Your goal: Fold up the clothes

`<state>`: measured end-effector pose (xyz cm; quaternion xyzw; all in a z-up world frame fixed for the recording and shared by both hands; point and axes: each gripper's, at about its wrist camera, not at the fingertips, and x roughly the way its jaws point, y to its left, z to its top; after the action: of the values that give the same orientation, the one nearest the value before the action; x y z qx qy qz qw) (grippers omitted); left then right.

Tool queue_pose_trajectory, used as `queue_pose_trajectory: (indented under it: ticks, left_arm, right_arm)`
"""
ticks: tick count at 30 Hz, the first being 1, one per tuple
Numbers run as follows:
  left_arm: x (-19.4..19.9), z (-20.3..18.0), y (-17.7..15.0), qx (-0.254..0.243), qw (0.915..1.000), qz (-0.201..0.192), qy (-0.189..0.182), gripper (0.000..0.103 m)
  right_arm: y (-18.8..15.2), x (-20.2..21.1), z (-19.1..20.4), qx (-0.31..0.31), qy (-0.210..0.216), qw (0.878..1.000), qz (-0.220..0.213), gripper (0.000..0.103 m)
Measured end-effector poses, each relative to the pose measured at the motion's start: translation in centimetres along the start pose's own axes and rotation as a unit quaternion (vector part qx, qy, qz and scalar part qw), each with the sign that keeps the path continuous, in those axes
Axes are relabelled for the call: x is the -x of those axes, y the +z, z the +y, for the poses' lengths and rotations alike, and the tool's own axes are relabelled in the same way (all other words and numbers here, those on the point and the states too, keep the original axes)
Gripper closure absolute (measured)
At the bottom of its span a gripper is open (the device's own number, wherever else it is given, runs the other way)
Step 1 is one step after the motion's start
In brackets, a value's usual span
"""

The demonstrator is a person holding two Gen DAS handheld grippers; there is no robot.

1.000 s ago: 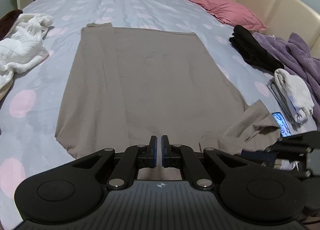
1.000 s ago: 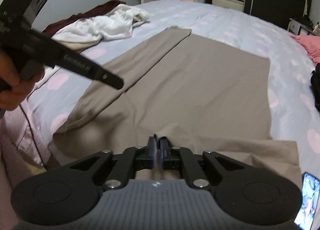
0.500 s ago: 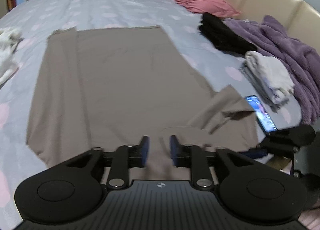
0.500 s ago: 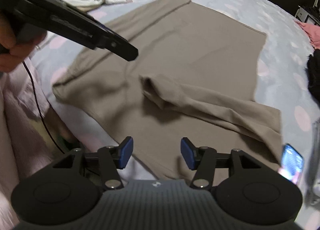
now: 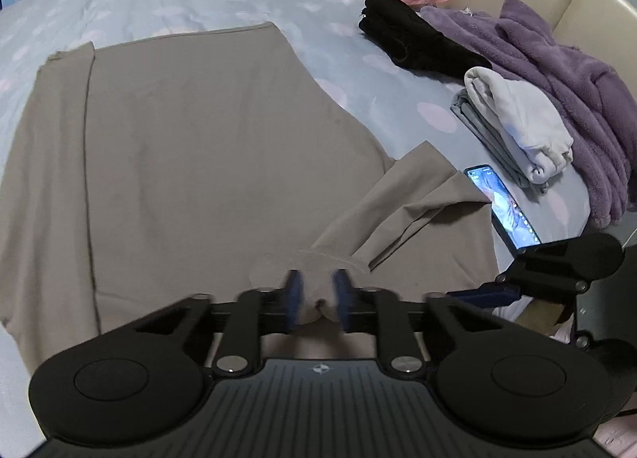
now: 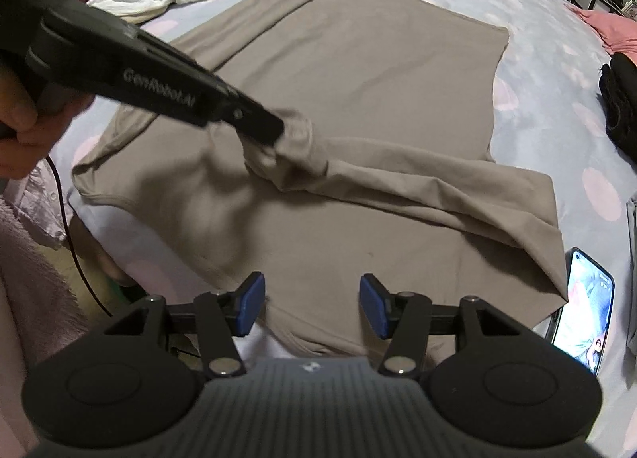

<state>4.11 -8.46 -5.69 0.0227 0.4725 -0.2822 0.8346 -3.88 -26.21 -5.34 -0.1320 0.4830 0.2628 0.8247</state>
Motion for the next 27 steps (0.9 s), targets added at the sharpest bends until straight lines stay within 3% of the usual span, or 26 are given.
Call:
queue_pose_trajectory:
  ticks: [7,15,23,27]
  left_arm:
    - [3.4,1.4,0.5,0.030,0.9973,-0.066,0.009,0.099]
    - [9.8,5.7,3.4,0.079,0.9833,-0.159,0.038,0.099]
    - [10.9,9.7,3.3,0.119,0.9764,-0.156,0.090,0.099]
    - [10.4,10.9,2.0,0.132,0.9774,-0.126,0.106,0.099]
  right_arm:
    - [-0.5,-0.5,-0.3,-0.015,0.003,1.000,0.014,0.047]
    - [-0.8,-0.8,-0.4,-0.021,0.006,0.999,0.025,0.044]
    - [-0.9,-0.3,-1.1,-0.035,0.017,0.999,0.033,0.041]
    - [-0.3,1.2,-1.9,-0.061,0.066,0.996,0.029,0.041]
